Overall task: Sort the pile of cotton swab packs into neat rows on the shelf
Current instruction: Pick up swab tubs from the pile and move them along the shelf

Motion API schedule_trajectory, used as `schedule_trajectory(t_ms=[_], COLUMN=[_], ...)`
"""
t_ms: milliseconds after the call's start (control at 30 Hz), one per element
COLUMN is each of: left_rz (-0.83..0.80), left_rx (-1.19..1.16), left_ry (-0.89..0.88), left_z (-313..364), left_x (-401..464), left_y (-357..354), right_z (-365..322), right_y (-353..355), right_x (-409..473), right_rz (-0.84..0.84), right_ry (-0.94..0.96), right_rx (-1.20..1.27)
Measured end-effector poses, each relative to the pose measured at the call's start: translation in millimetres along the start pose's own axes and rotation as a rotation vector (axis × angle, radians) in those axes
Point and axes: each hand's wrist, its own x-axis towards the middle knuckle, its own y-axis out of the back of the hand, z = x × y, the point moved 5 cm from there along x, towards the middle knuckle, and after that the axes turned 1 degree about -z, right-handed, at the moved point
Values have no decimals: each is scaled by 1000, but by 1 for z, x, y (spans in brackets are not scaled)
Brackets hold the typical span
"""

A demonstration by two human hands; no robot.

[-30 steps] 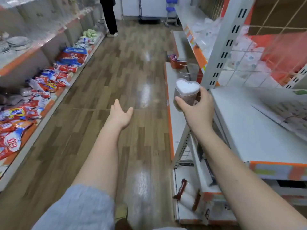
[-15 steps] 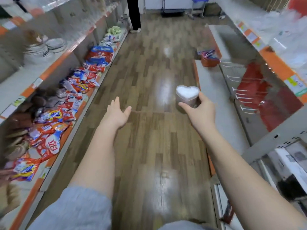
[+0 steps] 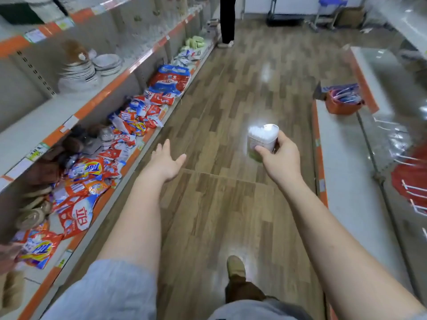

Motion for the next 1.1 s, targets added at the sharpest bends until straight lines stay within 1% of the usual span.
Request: schedule_trajectory(t_ms=[100,267,433,533,700,800,867,1033,1100], left_rz=[7,152,228,216,199,173,193,251,245], left_rx=[-12,-60,-83,-68,-35,-61,-92,-6,-24], left_ry=[15,-8,-8,3,14,14,18,-32,-33], left_z=[24,48,56,57,60,79,95,136,149], left_x=[64,152,235,303,445,524,568,665,706], left_y=[23,73,105,114,143,176,198,237,244], right_z=[-8,-17,-15,-7,-7,-20,-25,-23,-19], right_y=[-18,-60,-118,-156,-222,-250,-262,-285,-297], right_x=[82,201,295,355,474,556,604,704,747], right_rz=[-55,-124,-220,-233,-223,-264,-283,-222,-221], right_ry=[6,14,36,42,73,67,54,13,14], right_rx=[0,18,37,64,59,44,28,1,-12])
